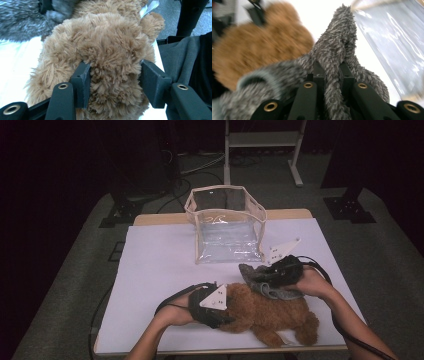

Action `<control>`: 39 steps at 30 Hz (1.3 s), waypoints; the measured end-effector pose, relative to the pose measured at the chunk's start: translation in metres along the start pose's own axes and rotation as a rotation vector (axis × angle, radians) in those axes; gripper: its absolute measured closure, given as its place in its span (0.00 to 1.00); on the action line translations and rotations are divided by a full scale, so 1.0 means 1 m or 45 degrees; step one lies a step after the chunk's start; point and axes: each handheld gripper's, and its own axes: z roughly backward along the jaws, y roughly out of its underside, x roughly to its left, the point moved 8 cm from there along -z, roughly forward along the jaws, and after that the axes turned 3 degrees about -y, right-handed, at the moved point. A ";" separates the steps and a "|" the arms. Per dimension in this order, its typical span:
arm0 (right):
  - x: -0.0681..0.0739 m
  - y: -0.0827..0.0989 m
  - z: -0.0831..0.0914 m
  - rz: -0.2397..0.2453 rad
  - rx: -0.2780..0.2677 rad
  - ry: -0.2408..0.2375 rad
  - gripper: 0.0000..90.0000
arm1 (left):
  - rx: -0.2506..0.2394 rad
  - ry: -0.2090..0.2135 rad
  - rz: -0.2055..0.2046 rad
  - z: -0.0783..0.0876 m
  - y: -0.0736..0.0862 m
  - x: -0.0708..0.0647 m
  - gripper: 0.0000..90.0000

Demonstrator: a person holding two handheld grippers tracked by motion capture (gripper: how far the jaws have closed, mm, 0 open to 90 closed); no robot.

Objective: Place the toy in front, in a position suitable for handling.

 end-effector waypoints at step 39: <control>0.066 -0.008 0.015 0.188 -0.083 0.031 0.88 | -0.050 -0.176 0.094 -0.015 -0.016 0.042 0.48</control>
